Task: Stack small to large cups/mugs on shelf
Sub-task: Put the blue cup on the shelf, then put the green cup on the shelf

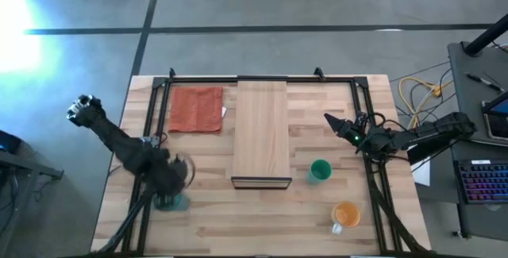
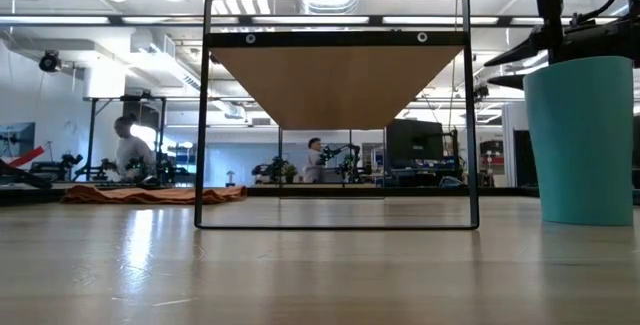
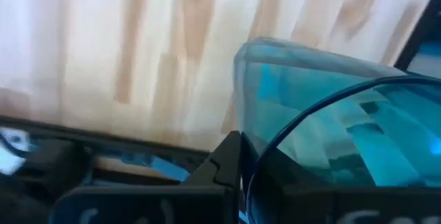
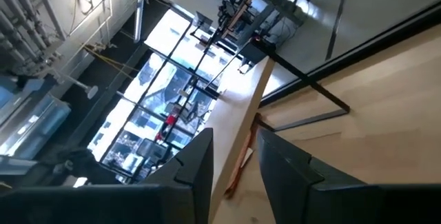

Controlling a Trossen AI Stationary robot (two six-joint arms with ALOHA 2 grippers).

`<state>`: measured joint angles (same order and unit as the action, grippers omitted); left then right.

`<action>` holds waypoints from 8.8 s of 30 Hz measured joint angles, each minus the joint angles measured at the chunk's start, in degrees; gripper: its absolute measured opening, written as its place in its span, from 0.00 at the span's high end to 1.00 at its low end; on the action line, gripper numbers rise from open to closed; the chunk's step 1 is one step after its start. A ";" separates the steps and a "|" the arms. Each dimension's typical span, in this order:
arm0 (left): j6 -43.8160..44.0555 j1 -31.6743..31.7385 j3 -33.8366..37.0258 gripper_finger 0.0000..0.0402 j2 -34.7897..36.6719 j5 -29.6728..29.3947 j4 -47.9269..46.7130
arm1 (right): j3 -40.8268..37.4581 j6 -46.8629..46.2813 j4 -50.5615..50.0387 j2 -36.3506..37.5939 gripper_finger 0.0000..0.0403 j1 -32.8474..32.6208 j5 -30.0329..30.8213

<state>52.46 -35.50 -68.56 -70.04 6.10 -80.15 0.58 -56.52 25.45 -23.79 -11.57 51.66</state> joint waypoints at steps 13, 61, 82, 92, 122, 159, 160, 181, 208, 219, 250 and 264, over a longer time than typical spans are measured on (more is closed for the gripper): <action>-27.68 33.32 -35.60 1.00 -12.43 -5.19 -9.87 | 0.00 1.30 0.02 0.00 0.74 -0.02 -7.10; -53.13 62.93 -66.34 1.00 -38.01 -0.04 -5.61 | 49.85 15.80 -29.49 -41.69 0.98 23.02 -31.09; -56.55 63.68 -66.31 1.00 -39.81 0.39 -3.60 | 69.85 23.17 -40.57 -63.49 0.98 28.76 -45.18; -57.81 63.69 -66.29 1.00 -41.88 4.09 -1.29 | 69.66 23.16 -44.22 -63.43 0.98 28.85 -45.19; -55.75 63.61 -66.20 0.60 -42.32 3.52 9.57 | 68.74 23.14 -46.27 -63.36 0.98 29.19 -44.11; -53.37 61.95 -43.19 0.60 -28.16 -3.44 5.87 | 68.72 24.27 -50.79 -53.42 0.98 34.11 -41.30; -52.51 61.71 -40.34 0.60 -27.03 -3.17 9.01 | 68.72 24.25 -51.54 -52.57 0.98 34.10 -40.96; -38.11 60.45 -15.16 0.60 -17.67 0.84 40.72 | 68.61 23.56 -55.85 -52.09 0.98 34.12 -39.80; -31.93 58.78 8.46 0.60 9.12 0.93 38.84 | 68.35 -14.43 -100.46 -43.78 0.64 4.99 -44.61; -28.74 58.81 17.25 0.60 13.78 1.40 43.80 | 64.16 -25.21 -97.80 -49.06 0.62 -5.26 -52.84; -27.32 58.74 18.30 0.60 13.94 2.67 43.70 | 68.69 -17.38 -102.79 -58.36 0.98 -5.84 -46.17; -24.13 57.19 17.14 0.60 13.96 5.24 46.54 | 94.08 -10.57 -115.03 -58.11 0.98 0.25 -30.36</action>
<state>28.33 21.69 -51.42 -56.08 11.34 -33.60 94.66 -67.10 -89.57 -81.90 -11.33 21.30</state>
